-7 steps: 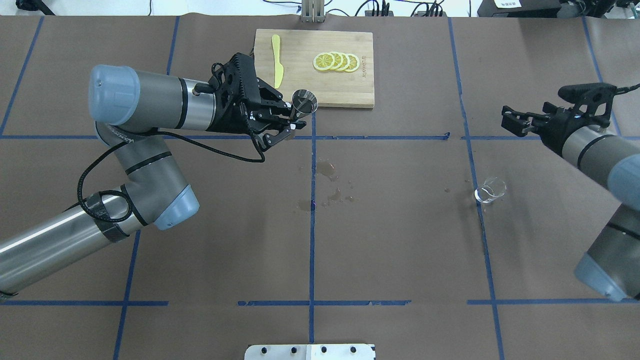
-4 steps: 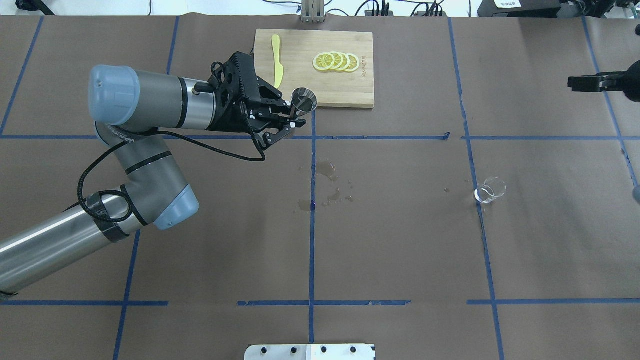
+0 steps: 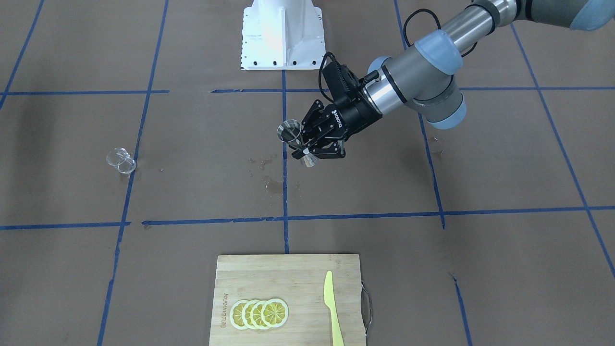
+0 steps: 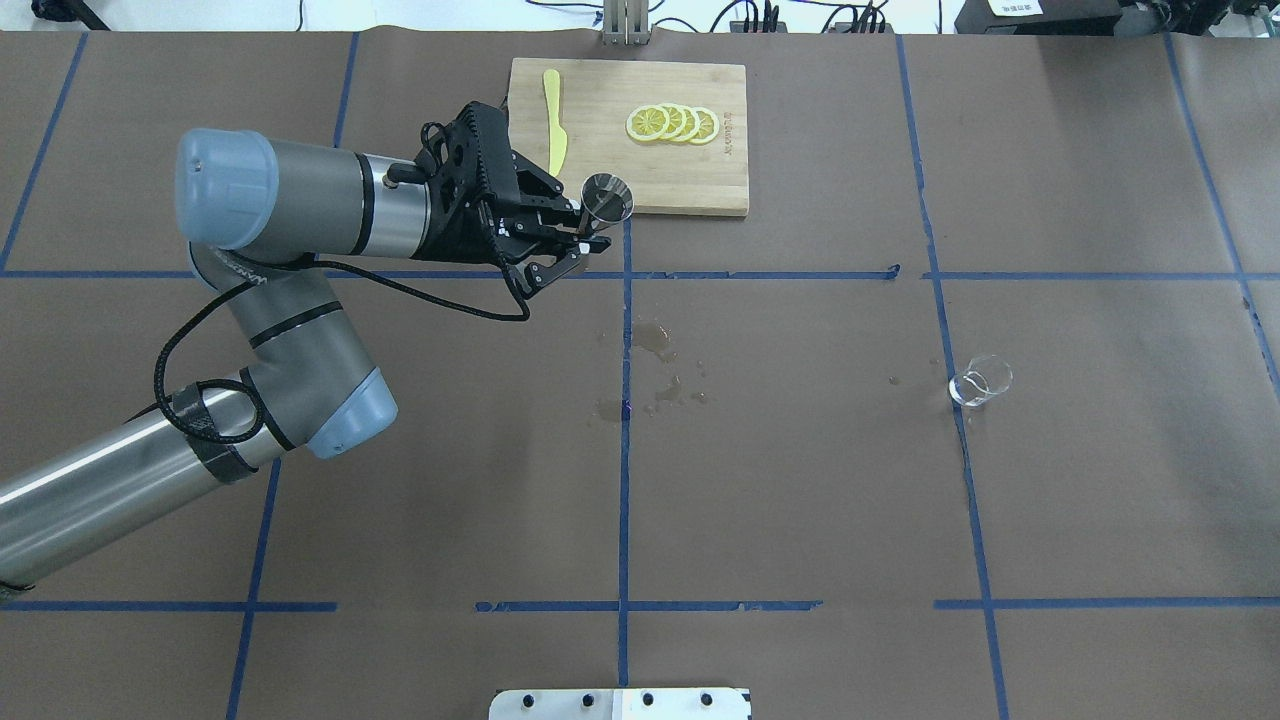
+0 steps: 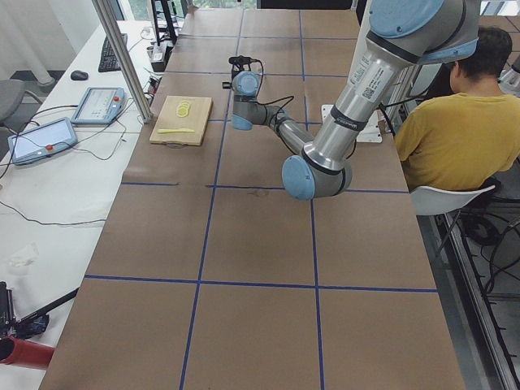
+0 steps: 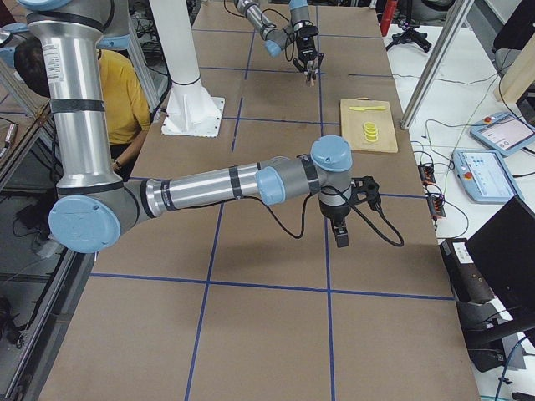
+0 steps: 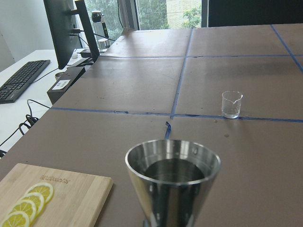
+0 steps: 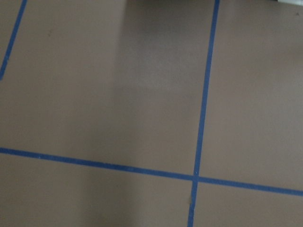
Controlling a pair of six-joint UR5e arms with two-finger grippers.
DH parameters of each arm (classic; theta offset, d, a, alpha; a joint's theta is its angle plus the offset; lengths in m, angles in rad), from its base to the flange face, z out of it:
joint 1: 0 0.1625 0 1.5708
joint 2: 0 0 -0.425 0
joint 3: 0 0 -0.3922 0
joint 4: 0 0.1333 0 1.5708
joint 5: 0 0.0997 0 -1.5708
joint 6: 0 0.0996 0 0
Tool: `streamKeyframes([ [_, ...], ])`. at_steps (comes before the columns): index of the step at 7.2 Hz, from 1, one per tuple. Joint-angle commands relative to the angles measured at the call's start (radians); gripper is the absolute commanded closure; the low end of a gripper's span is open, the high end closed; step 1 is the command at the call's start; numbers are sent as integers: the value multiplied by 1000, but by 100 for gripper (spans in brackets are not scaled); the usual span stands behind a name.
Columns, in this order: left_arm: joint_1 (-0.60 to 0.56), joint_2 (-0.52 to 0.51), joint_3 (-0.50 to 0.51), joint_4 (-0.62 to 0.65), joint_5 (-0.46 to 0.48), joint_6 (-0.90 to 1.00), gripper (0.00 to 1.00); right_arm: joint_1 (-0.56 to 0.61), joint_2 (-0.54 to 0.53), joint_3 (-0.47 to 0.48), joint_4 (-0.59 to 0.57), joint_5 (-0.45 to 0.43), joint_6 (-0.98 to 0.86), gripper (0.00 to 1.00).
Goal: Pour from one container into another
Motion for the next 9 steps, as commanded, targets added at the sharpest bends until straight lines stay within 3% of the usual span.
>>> streamKeyframes([
  [1,-7,1,-13,-1,-1,-16,100,45,-32,14,-161,11,-76,0],
  [5,-39,111,-66,-171,-1,-185,100,45,-37,6,-163,11,-74,0],
  [8,-121,330,-167,-246,0,-278,100,45,-48,8,-161,9,-76,0],
  [9,-122,422,-167,-379,57,-348,100,45,-48,6,-161,9,-76,0],
])
